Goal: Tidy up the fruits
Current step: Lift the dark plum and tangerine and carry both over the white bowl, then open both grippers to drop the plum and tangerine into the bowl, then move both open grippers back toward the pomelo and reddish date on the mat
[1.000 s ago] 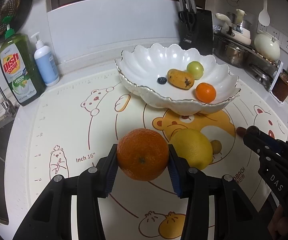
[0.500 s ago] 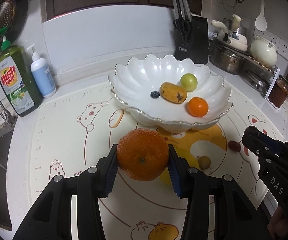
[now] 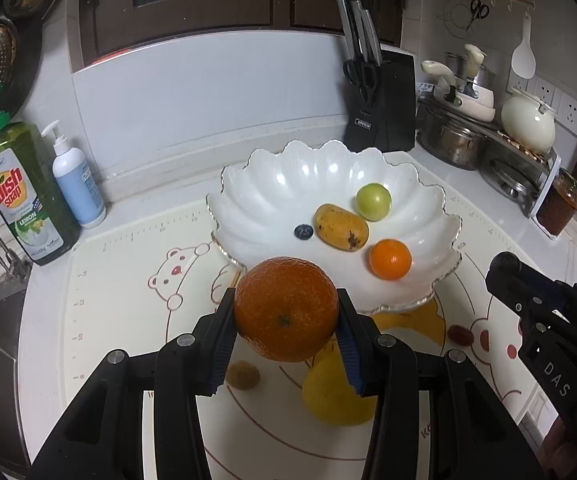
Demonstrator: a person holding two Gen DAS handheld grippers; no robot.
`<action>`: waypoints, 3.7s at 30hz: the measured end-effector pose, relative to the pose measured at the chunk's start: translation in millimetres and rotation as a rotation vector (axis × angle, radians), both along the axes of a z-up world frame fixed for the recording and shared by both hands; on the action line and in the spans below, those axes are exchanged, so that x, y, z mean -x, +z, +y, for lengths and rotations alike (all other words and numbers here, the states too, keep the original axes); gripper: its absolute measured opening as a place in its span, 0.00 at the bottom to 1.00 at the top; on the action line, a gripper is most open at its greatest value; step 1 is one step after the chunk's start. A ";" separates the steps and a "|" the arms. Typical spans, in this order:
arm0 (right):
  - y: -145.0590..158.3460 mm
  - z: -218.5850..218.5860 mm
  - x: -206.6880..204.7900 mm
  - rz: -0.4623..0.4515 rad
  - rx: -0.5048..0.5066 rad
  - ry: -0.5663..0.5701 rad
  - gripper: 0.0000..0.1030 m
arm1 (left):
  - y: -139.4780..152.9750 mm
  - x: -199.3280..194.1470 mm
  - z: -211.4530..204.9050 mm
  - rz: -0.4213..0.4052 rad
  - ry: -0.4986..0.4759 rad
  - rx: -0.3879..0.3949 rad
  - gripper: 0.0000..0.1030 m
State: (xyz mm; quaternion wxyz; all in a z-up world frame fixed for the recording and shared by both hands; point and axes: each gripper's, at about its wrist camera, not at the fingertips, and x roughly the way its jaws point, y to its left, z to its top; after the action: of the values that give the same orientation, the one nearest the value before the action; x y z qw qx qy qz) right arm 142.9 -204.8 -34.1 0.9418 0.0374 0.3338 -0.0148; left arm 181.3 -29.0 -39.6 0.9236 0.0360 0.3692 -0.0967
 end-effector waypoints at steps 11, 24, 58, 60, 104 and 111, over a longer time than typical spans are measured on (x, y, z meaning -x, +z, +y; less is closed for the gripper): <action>16.0 -5.8 -32.4 -0.033 0.036 0.000 0.26 | 9.6 -25.3 -3.9 -0.010 0.009 -0.001 0.44; 5.9 -13.7 -68.6 -0.004 0.044 -0.001 0.26 | -1.2 -59.0 -10.2 0.021 0.020 -0.010 0.44; -26.6 -18.4 -108.7 0.095 0.013 0.031 0.30 | -28.6 -91.1 -18.6 0.083 0.021 -0.018 0.70; -24.7 -18.4 -106.8 0.085 0.016 0.024 0.46 | -25.1 -89.6 -18.0 0.075 0.022 -0.018 0.72; 51.6 -0.4 -10.7 -0.078 0.058 -0.047 0.86 | 51.0 7.8 17.4 -0.081 0.110 -0.007 1.00; 55.4 6.5 2.2 -0.087 0.056 -0.039 0.86 | 55.4 22.3 24.8 -0.088 0.120 0.000 1.00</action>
State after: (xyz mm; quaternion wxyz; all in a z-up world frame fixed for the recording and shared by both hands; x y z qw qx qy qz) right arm 140.8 -198.3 21.4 0.9556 0.0182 0.2913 -0.0411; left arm 159.0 -4.2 15.8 0.9431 0.0180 0.3295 -0.0398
